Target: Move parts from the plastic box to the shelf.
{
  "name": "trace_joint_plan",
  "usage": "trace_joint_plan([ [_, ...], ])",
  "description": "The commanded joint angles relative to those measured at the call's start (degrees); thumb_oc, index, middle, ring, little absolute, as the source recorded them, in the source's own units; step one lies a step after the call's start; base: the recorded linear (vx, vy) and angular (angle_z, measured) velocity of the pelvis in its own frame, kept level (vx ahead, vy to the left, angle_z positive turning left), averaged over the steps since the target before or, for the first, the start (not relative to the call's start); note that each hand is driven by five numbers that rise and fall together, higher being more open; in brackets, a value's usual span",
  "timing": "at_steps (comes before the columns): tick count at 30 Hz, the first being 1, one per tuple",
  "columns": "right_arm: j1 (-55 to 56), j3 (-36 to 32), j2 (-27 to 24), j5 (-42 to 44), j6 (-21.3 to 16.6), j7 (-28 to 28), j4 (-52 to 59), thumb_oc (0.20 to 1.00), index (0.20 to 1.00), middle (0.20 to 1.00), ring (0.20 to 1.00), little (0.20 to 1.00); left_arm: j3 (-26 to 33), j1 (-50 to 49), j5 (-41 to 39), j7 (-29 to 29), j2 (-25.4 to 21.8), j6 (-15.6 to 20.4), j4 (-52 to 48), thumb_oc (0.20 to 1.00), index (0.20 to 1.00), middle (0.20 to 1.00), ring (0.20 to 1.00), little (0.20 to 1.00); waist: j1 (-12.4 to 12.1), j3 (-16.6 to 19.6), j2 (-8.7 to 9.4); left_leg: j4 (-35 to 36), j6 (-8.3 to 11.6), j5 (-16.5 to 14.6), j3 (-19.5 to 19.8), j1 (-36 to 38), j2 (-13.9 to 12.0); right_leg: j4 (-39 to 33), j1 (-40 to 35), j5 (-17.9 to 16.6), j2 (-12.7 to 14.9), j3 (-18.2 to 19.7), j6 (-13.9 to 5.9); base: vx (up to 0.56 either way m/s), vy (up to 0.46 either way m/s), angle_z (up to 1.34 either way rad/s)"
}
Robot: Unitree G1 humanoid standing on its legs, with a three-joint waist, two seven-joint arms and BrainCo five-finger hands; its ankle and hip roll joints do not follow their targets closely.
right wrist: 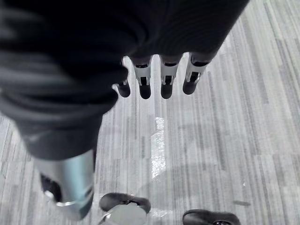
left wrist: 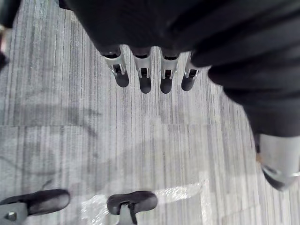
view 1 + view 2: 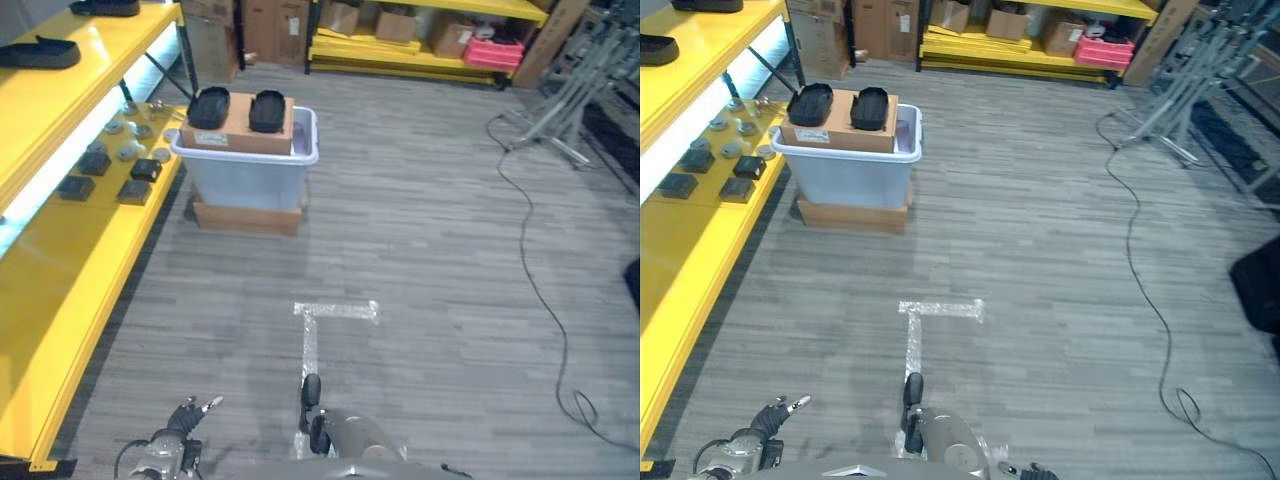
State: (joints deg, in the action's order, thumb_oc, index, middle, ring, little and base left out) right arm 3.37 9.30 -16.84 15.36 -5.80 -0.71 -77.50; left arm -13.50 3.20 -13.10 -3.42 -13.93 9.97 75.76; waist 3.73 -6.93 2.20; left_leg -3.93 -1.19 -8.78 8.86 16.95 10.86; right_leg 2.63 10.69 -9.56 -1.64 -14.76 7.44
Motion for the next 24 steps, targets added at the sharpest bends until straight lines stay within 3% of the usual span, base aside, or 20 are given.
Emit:
trace_joint_plan([
  [1,-4.06,0.12,-2.36,-0.82,-0.25,0.21,-0.79,1.000,1.000,1.000,1.000,1.000,1.45,1.07,0.61,0.50,-0.01,0.57,0.67,1.000,1.000,1.000,1.000,1.000,-1.27,-1.66,-1.23,-20.19,8.66,14.50,0.69,-12.16,-3.09,-3.46,-8.20,4.82,2.28,1.97,-10.71,0.60,-0.225,0.13],
  [3,-4.81,0.39,-2.81,-0.79,-0.13,0.80,-0.02,1.000,1.000,1.000,1.000,1.000,1.61,0.87,-0.20,-0.04,0.42,0.45,0.78,1.000,1.000,1.000,1.000,1.000,-2.19,-2.51,-0.02,-30.14,10.29,15.21,-3.40,-17.77,-3.13,-4.21,-10.83,5.59,3.50,2.06,-9.76,0.33,-0.140,0.30],
  [5,-5.71,0.76,-3.44,-0.50,-0.07,1.25,0.55,1.000,1.000,1.000,1.000,1.000,1.54,0.25,-0.99,0.10,1.10,0.38,0.75,1.000,1.000,1.000,1.000,1.000,-3.62,-2.66,0.94,-30.74,8.08,13.75,-8.21,-22.59,-5.89,-5.18,-14.05,7.04,4.60,1.42,-9.11,0.37,-0.126,0.00],
  [7,-5.83,0.99,-3.63,-0.34,-0.18,1.28,0.99,1.000,1.000,1.000,1.000,1.000,1.44,-0.26,-1.23,0.21,1.39,0.43,0.82,1.000,1.000,1.000,1.000,1.000,-4.42,-2.87,0.92,-29.33,7.09,12.48,-9.81,-24.47,-7.20,-5.51,-15.07,7.81,4.55,1.60,-8.97,0.33,-0.040,-0.03],
  [8,-6.52,1.27,-3.85,0.52,-0.80,0.82,2.66,1.000,1.000,1.000,1.000,1.000,1.10,-1.57,-0.74,0.27,1.86,0.46,1.21,1.000,1.000,1.000,1.000,1.000,-5.67,-2.76,1.20,-18.86,4.56,9.17,-12.41,-25.70,-9.20,-5.52,-16.93,9.86,4.51,1.83,-9.60,0.41,0.019,-0.07],
  [10,-7.20,2.10,-4.23,0.87,-1.37,0.37,3.97,1.000,1.000,1.000,1.000,1.000,0.86,-2.07,-0.85,0.28,1.75,0.52,1.56,1.000,1.000,1.000,1.000,1.000,-6.68,-2.33,0.42,-6.66,4.13,9.99,-11.62,-25.63,-10.98,-5.08,-17.64,11.61,4.06,2.16,-10.27,0.40,0.065,-0.20],
  [11,-7.16,2.12,-4.25,0.87,-1.36,0.36,3.99,1.000,1.000,1.000,1.000,1.000,0.86,-2.10,-0.86,0.27,1.76,0.53,1.56,1.000,1.000,1.000,1.000,1.000,-6.73,-2.47,0.50,-6.09,4.14,10.21,-11.70,-25.11,-10.88,-5.02,-17.84,11.73,4.17,2.22,-10.30,0.35,0.121,-0.20],
  [12,-8.08,3.00,-4.57,0.36,-1.79,0.49,4.74,1.000,1.000,1.000,1.000,1.000,0.45,-1.83,-0.76,0.17,1.64,0.61,2.03,1.000,1.000,1.000,1.000,1.000,-7.66,-2.38,-0.13,0.15,4.63,12.99,-8.63,-26.08,-12.76,-4.80,-19.56,13.13,4.02,2.85,-10.58,0.21,0.075,-0.10],
  [15,-8.11,3.10,-4.37,0.21,-1.63,0.38,4.35,1.000,1.000,1.000,1.000,1.000,0.26,-1.55,-0.82,0.13,1.37,0.69,2.27,1.000,1.000,1.000,1.000,1.000,-7.96,-2.25,-0.56,3.14,5.51,15.40,-7.87,-26.75,-14.14,-5.21,-21.82,14.02,4.65,3.57,-11.64,0.36,0.186,-0.23],
  [20,-6.31,3.15,-3.31,-2.39,-0.65,-1.26,2.14,1.000,1.000,1.000,1.000,1.000,-0.06,-1.27,0.74,0.46,1.08,0.53,2.13,1.000,1.000,1.000,1.000,1.000,-8.39,0.19,-1.23,2.72,4.02,14.05,-7.65,-24.65,-11.94,-2.50,-23.02,14.25,7.84,4.02,-13.35,0.31,0.262,-0.24],
  [21,-5.82,3.14,-3.19,-3.35,-0.47,-1.40,1.62,1.000,1.000,1.000,1.000,1.000,-0.56,-0.98,1.70,0.59,0.82,0.40,2.08,1.000,1.000,1.000,1.000,1.000,-8.25,0.43,-1.08,2.37,3.11,13.06,-8.10,-24.06,-11.05,0.68,-22.16,13.18,9.23,4.21,-13.91,0.25,0.391,0.04],
  [22,-5.29,2.71,-3.25,-3.78,0.08,-1.90,0.85,1.000,1.000,1.000,1.000,1.000,-1.08,0.07,2.19,0.82,-0.55,0.07,1.15,1.000,1.000,1.000,1.000,1.000,-7.42,-0.71,-1.34,1.41,0.71,10.93,-8.79,-21.97,-9.11,13.12,-16.97,7.92,11.94,6.35,-14.62,0.32,0.504,0.04],
  [23,-5.13,2.17,-3.39,-3.42,0.28,-1.79,0.61,1.000,1.000,1.000,1.000,1.000,-0.95,0.35,2.41,0.72,-1.34,-0.24,1.22,1.000,1.000,1.000,1.000,1.000,-6.81,-1.31,-1.78,1.27,-0.11,10.28,-8.91,-21.05,-8.68,17.47,-14.26,4.61,12.52,6.94,-14.54,0.22,0.382,-0.07],
  [24,-5.14,2.17,-3.39,-3.42,0.28,-1.78,0.61,1.000,1.000,1.000,1.000,1.000,-0.95,0.36,2.41,0.72,-1.35,-0.24,1.22,1.000,1.000,1.000,1.000,1.000,-6.97,-1.27,-1.72,1.22,-0.16,10.24,-9.09,-21.12,-8.63,17.73,-14.01,4.71,12.60,7.17,-14.60,0.26,0.295,-0.05],
])
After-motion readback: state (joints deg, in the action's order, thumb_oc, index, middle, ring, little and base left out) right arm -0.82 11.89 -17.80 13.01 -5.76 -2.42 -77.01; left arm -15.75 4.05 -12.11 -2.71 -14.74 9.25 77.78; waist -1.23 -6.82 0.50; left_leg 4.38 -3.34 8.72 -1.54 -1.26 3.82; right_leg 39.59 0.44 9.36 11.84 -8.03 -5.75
